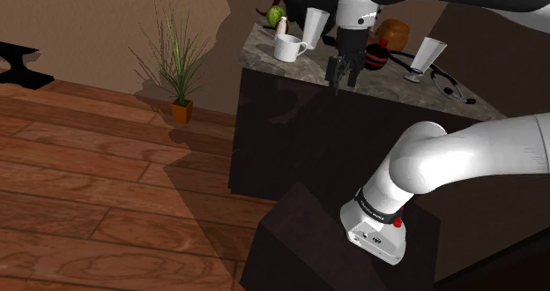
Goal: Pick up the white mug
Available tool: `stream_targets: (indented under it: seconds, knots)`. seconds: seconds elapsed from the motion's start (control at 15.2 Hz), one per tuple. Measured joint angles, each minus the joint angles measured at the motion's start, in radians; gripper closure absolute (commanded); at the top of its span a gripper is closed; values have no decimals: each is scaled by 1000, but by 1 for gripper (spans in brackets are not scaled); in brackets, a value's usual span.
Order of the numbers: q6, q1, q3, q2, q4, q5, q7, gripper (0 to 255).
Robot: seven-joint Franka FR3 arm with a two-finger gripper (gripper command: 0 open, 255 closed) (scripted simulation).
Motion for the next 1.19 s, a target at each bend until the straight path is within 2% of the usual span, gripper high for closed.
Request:
stream_targets:
  seconds: [0.13, 0.66, 1.19]
  knots:
    - [7, -2, -4, 15, 10, -4, -4, 0]
    - [103, -30, -59, 295, 205, -40, -50, 0]
    - [127, -53, -108, 602, 505, -45, -106, 0]
